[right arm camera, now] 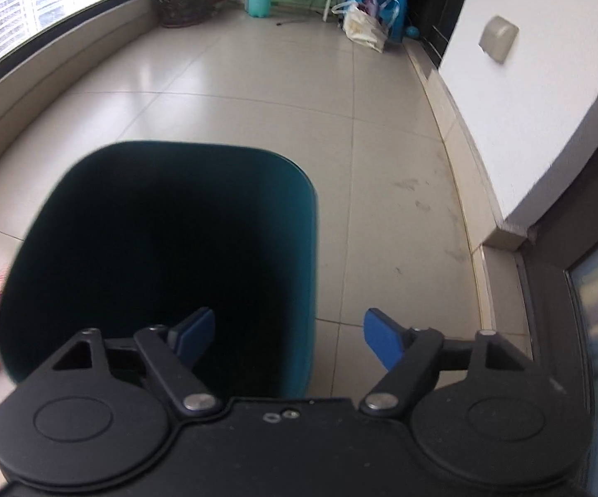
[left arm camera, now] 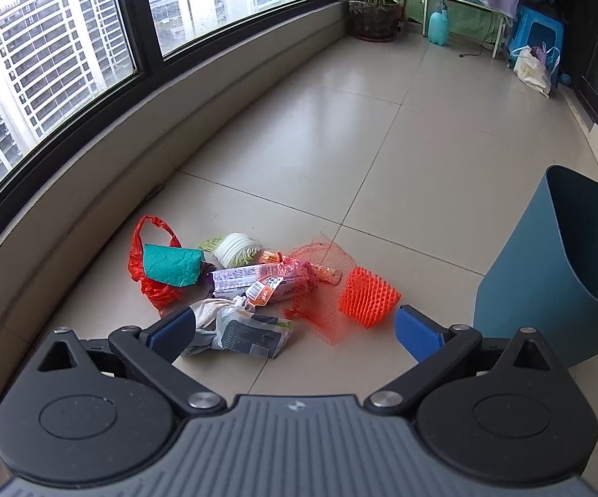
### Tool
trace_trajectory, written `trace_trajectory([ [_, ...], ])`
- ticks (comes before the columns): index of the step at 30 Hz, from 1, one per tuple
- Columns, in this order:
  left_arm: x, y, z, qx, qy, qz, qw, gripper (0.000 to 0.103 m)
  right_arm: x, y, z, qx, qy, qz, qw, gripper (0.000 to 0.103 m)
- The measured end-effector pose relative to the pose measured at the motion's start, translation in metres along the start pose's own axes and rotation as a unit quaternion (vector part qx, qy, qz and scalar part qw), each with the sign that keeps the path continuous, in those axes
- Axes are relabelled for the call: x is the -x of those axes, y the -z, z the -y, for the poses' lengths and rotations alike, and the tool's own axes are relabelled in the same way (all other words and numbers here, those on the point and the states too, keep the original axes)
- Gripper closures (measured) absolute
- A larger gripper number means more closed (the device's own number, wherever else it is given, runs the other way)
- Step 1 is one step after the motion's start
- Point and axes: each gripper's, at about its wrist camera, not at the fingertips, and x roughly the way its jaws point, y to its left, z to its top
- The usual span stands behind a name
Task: Collect trash
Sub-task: 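Move the right tool to the teal bin rim and close on it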
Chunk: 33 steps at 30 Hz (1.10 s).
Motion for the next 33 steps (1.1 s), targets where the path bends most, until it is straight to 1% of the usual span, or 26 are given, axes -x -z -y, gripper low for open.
trace_trajectory([
  [2, 0.0, 0.001, 0.0, -0.003, -0.001, -0.001, 1.0, 0.0, -0.01, 0.001, 0.009, -0.014, -0.007, -0.014, 1.0, 0.036],
  [4, 0.001, 0.001, 0.001, -0.006, 0.0, -0.002, 1.0, 0.0, -0.016, 0.001, 0.014, -0.024, -0.009, -0.026, 0.999, 0.04],
  [5, 0.001, 0.002, 0.001, -0.007, -0.002, -0.001, 1.0, 0.0, -0.019, 0.002, 0.014, -0.024, -0.012, -0.029, 0.999, 0.044],
  [7, 0.0, 0.002, 0.0, -0.008, -0.003, -0.003, 1.0, 0.0, -0.023, 0.002, 0.013, -0.019, -0.015, -0.032, 0.999, 0.049],
  [9, -0.001, 0.003, -0.001, -0.009, -0.006, -0.004, 0.9999, 0.0, -0.027, 0.002, 0.011, -0.015, -0.017, -0.036, 0.999, 0.052],
  [11, -0.001, 0.003, -0.003, -0.009, -0.009, -0.005, 0.9999, 0.0, -0.03, 0.002, 0.007, -0.014, -0.02, -0.045, 0.999, 0.059],
  [12, -0.002, 0.004, -0.004, -0.009, -0.012, -0.005, 0.9999, 0.0, -0.032, 0.001, 0.006, -0.013, -0.022, -0.048, 0.999, 0.061],
  [14, -0.002, 0.004, -0.006, -0.008, -0.014, -0.006, 0.9999, 0.0, -0.035, 0.001, 0.003, -0.012, -0.026, -0.052, 0.998, 0.07],
  [16, -0.002, 0.004, -0.007, -0.008, -0.017, -0.005, 0.9998, 0.0, -0.04, 0.001, 0.002, -0.011, -0.023, -0.058, 0.998, 0.074],
  [17, -0.002, 0.004, -0.008, -0.008, -0.018, -0.004, 0.9998, 0.0, -0.041, 0.001, 0.001, -0.011, -0.021, -0.06, 0.998, 0.079],
  [21, -0.002, 0.003, -0.012, -0.008, -0.024, -0.003, 0.9997, 0.0, -0.047, 0.003, 0.001, -0.006, -0.012, -0.064, 0.998, 0.085],
  [23, -0.003, 0.002, -0.013, -0.01, -0.027, -0.001, 0.9996, 0.0, -0.05, 0.003, 0.003, -0.007, -0.007, -0.067, 0.998, 0.093],
  [25, -0.005, 0.002, -0.014, -0.012, -0.03, 0.0, 0.9995, 0.0, -0.053, 0.003, 0.004, -0.007, -0.004, -0.07, 0.997, 0.098],
  [33, -0.013, -0.006, -0.027, -0.011, -0.037, 0.007, 0.9992, 0.0, -0.056, 0.006, 0.001, 0.01, 0.004, -0.067, 0.998, 0.097],
])
